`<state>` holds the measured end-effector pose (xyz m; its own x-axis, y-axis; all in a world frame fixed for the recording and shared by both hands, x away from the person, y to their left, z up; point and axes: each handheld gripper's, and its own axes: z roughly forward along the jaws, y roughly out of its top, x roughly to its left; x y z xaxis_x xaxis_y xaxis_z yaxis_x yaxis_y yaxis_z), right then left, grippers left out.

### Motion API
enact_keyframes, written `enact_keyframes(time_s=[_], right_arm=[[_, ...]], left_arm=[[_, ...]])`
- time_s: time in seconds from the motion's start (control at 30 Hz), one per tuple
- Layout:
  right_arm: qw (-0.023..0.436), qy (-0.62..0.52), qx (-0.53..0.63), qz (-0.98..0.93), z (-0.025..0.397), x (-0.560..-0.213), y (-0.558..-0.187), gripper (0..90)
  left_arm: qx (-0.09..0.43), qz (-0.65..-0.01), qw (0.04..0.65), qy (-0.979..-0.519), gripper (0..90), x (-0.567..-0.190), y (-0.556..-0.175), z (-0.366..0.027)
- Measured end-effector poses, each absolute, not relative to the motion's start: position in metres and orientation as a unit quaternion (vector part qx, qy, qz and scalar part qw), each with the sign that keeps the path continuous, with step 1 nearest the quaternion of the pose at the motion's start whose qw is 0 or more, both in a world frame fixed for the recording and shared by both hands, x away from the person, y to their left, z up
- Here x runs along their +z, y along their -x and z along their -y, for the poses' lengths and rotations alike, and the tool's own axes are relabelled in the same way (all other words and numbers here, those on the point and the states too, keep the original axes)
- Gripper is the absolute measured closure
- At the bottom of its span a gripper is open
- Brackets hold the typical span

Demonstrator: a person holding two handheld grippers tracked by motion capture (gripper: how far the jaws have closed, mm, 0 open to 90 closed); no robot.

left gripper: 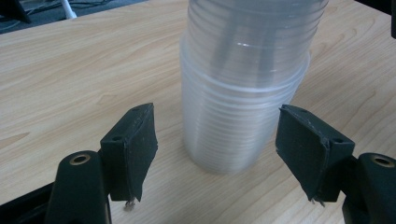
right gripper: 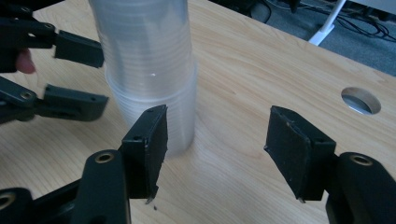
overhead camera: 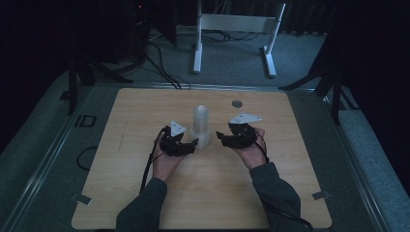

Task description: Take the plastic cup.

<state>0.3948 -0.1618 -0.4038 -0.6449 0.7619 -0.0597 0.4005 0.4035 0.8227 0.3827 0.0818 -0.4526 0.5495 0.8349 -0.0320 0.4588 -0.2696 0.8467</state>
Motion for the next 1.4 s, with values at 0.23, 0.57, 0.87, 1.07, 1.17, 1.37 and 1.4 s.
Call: enact_keyframes(time_s=[0.23, 0.57, 0.87, 1.07, 1.17, 1.37, 1.4], right_arm=[[0.224, -0.354, 0.415, -0.807, 0.157, -0.398, -0.394, 37.3], [0.220, -0.358, 0.426, -0.801, 0.153, -0.393, -0.396, 32.0], [0.219, -0.350, 0.432, -0.802, 0.140, -0.389, -0.398, 29.8], [0.219, -0.347, 0.435, -0.802, 0.135, -0.386, -0.400, 29.2], [0.219, -0.345, 0.439, -0.801, 0.134, -0.386, -0.401, 29.3], [0.213, -0.342, 0.449, -0.798, 0.128, -0.384, -0.404, 29.4], [0.212, -0.342, 0.450, -0.797, 0.126, -0.384, -0.404, 29.4]], left_arm=[[0.220, -0.415, 0.434, -0.769, 26.9, -0.454, -0.386, -0.074], [0.223, -0.410, 0.436, -0.769, 21.7, -0.457, -0.390, -0.066], [0.213, -0.410, 0.452, -0.763, 18.6, -0.457, -0.394, -0.063], [0.211, -0.414, 0.461, -0.756, 18.3, -0.460, -0.397, -0.062], [0.209, -0.419, 0.464, -0.752, 18.3, -0.462, -0.399, -0.063], [0.207, -0.419, 0.474, -0.747, 18.4, -0.463, -0.400, -0.063], [0.207, -0.419, 0.476, -0.745, 18.4, -0.463, -0.400, -0.062]])
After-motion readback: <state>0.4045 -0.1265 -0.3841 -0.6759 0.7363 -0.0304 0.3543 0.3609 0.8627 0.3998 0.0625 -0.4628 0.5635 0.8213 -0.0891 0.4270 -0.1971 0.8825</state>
